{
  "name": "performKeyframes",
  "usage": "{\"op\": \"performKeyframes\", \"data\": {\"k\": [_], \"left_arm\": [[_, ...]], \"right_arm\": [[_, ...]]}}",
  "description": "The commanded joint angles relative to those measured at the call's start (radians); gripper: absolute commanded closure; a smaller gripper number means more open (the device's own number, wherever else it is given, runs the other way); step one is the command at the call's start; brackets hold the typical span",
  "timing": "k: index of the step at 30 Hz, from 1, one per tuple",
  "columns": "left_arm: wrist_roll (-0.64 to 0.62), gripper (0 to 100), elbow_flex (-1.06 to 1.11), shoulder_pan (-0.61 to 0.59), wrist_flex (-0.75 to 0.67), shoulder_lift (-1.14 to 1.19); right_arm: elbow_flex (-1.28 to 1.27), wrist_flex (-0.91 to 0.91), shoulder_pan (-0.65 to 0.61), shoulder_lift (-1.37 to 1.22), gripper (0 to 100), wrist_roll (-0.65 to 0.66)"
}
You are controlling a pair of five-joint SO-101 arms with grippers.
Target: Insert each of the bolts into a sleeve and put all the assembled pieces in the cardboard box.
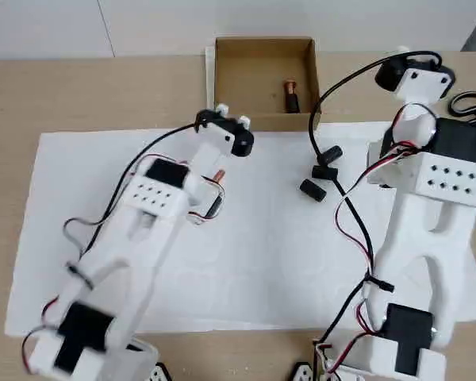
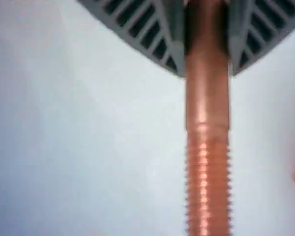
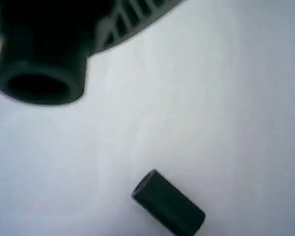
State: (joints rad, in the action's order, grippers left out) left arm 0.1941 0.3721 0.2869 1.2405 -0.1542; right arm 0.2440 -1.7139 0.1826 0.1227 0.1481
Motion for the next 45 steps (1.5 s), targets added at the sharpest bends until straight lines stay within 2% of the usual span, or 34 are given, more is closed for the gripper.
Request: {"op": "performKeyframes", "data": {"k": [1, 6, 9, 13, 18, 22, 27, 40, 45], "left_arm": [[0.189, 99, -0.031, 0.002, 0.046, -0.18], [0.486, 99, 0.03, 0.002, 0.089, -0.238], [0.606, 99, 0.093, 0.002, 0.084, -0.238], [0.687, 99, 0.163, 0.002, 0.052, -0.238], [0.764, 99, 0.214, -0.075, -0.08, -0.238], [0.783, 99, 0.263, -0.126, -0.212, -0.238], [0.784, 99, 0.289, -0.112, -0.304, -0.236], [0.802, 99, 0.374, -0.066, -0.31, -0.236], [0.744, 88, 0.394, -0.068, -0.31, -0.236]], "right_arm": [[0.009, -0.012, 0.005, 0.054, 99.5, -0.012], [-0.021, -0.01, 0.005, 0.056, 99.5, -0.012], [-0.021, -0.01, 0.005, 0.056, 99.5, -0.012], [-0.021, -0.012, 0.005, 0.058, 99.5, -0.012], [-0.021, -0.012, 0.004, 0.058, 99.5, -0.012], [-0.021, -0.012, 0.004, 0.058, 99.5, -0.012], [-0.021, -0.012, 0.004, 0.058, 99.5, -0.012], [-0.021, -0.012, 0.004, 0.058, 99.5, -0.012], [-0.021, -0.012, 0.004, 0.058, 99.5, -0.012]]}}
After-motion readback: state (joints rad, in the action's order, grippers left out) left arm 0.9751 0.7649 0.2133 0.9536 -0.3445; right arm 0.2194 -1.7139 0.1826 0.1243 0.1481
